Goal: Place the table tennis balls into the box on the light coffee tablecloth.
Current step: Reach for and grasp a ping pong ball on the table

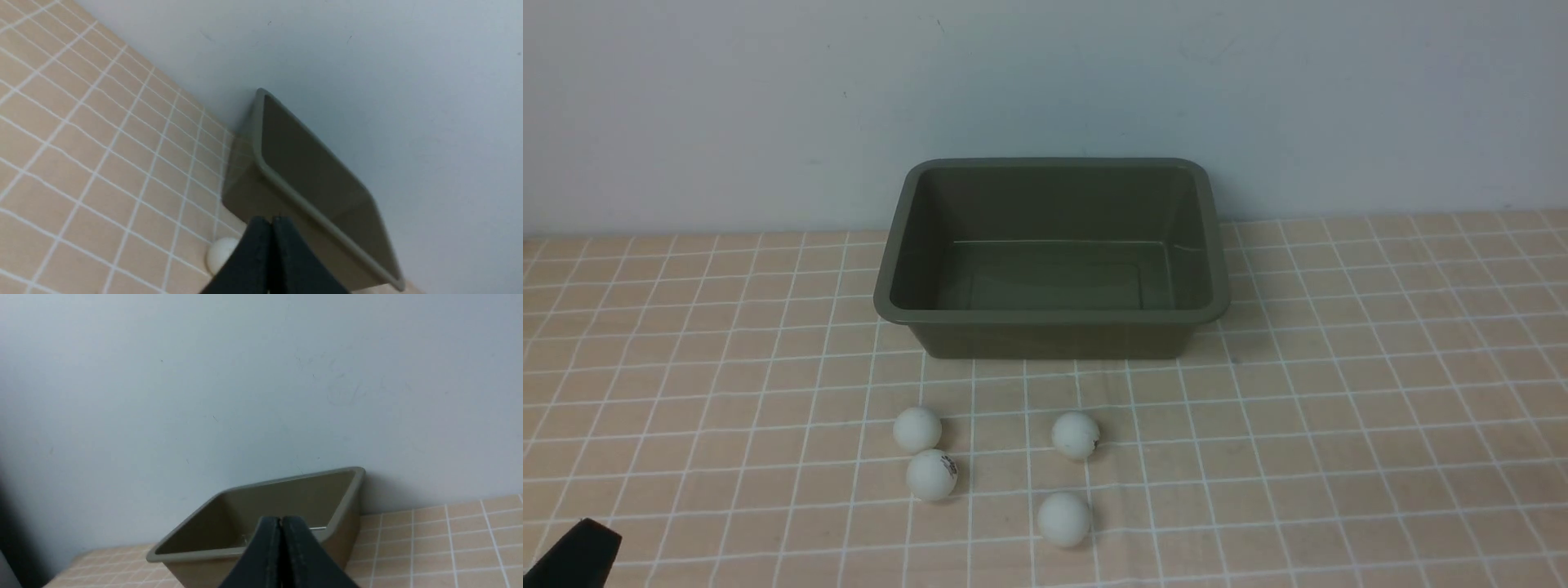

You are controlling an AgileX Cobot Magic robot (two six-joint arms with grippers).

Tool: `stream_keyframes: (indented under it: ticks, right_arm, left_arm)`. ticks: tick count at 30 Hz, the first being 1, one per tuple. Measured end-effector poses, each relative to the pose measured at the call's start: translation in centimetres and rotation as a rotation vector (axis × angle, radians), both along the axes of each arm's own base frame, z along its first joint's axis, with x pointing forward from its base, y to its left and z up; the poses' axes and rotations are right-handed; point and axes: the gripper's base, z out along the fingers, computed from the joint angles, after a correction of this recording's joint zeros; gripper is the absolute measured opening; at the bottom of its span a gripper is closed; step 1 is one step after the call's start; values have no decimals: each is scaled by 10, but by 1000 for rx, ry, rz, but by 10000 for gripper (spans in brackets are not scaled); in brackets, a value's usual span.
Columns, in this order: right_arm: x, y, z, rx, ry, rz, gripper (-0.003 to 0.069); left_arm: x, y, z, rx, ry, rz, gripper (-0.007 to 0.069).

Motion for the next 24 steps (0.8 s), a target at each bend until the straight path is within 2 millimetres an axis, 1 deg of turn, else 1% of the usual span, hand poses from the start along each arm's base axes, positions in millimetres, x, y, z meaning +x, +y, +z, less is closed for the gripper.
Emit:
stream_keyframes:
  ticks: [1,3,8,13,17,19,21,24]
  right_arm:
    - [0,0,0,2,-4,0,-18]
    - [0,0,1,2,-5,0,-18]
    - [0,0,1,20,0,3,-18]
    - [-1,0,5,105,-22,18,-18]
    - [-3,-1,12,145,-96,24,-15]
    - [-5,-1,19,151,-177,30,-3]
    - [-7,-1,22,148,-220,35,8]
    - [-10,-1,28,141,-298,46,45]
  left_arm:
    - [0,0,1,-42,-2,-2,-69]
    - [0,-1,1,-72,-4,-3,-69]
    - [0,0,2,-108,-12,3,-69]
    - [0,0,4,-156,-21,11,-69]
    - [0,1,4,-209,-27,16,-68]
    - [0,1,5,-227,-35,22,-61]
    - [0,1,6,-241,-36,21,-46]
    - [0,1,6,-267,-37,20,0]
